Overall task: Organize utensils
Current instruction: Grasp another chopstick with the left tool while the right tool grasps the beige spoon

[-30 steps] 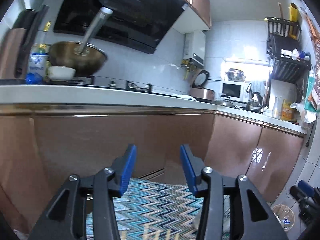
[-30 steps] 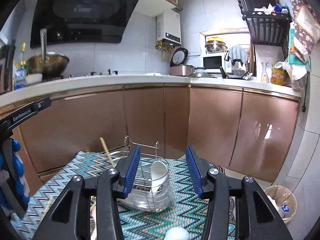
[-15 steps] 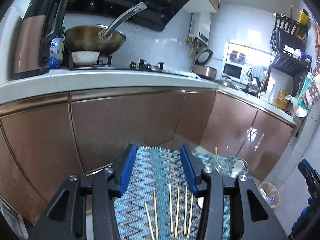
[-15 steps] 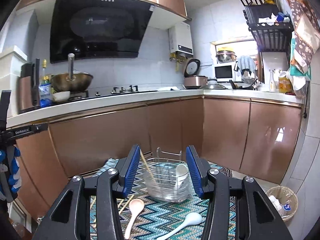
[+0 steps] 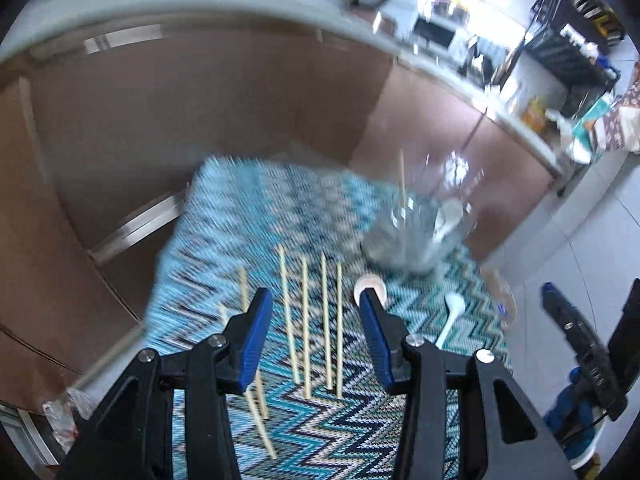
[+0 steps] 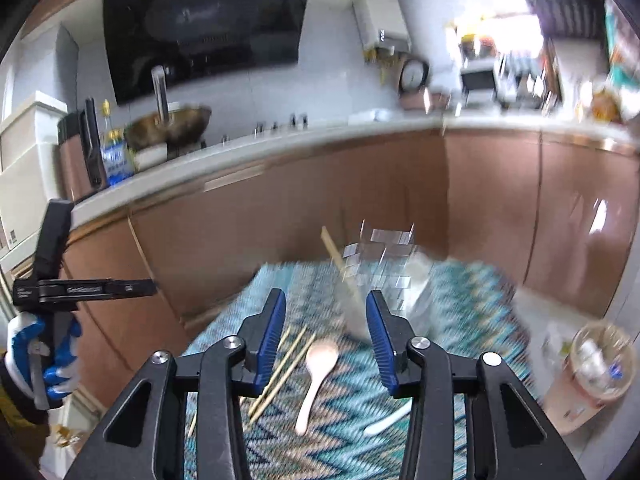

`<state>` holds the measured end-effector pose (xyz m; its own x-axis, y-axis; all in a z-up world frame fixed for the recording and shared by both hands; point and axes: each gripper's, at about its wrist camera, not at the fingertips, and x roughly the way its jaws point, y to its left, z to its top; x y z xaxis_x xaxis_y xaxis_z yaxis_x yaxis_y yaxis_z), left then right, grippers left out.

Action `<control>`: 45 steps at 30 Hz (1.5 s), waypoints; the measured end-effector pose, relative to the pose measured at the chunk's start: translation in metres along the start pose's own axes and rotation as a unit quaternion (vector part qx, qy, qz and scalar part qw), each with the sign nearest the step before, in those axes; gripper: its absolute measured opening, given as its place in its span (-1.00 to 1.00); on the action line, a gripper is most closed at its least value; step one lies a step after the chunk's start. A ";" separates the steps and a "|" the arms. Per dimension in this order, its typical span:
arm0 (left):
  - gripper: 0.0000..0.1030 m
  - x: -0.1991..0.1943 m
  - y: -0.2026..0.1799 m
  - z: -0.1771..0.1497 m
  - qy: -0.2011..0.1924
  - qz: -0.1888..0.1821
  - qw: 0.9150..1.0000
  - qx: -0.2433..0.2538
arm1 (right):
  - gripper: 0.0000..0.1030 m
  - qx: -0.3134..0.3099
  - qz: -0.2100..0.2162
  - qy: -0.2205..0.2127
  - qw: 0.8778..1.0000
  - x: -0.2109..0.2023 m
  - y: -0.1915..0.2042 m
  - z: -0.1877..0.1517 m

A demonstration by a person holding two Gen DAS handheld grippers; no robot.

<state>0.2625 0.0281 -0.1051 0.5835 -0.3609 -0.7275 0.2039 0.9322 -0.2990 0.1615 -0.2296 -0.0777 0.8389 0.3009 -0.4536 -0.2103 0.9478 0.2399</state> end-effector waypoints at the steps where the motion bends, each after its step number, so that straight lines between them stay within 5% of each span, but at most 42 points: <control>1: -0.23 0.015 0.000 0.001 0.016 -0.001 1.000 0.000 | -0.29 0.005 0.006 0.018 1.000 0.013 -0.004 -0.006; 9: -0.46 0.126 0.000 0.015 0.123 -0.004 0.992 -0.002 | -0.48 0.030 0.034 0.119 0.992 0.102 -0.026 -0.040; 19: -0.69 0.201 0.001 0.029 0.190 0.028 0.981 0.010 | -0.49 0.005 0.040 0.186 0.982 0.175 -0.035 -0.051; 40: -0.81 0.235 0.020 0.033 0.233 0.028 0.972 0.002 | -0.49 -0.095 0.064 0.269 0.956 0.257 -0.022 -0.045; 45: -0.91 0.234 0.014 0.030 0.235 0.040 0.971 0.005 | -0.80 -0.102 0.079 0.282 0.951 0.265 -0.021 -0.046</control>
<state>0.4255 -0.0427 -0.2608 0.1750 -0.2582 -0.9501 0.1815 0.9569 -0.2266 0.3651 -0.1655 -0.2420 0.3986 0.3957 -0.8274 -0.4529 0.8694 0.1977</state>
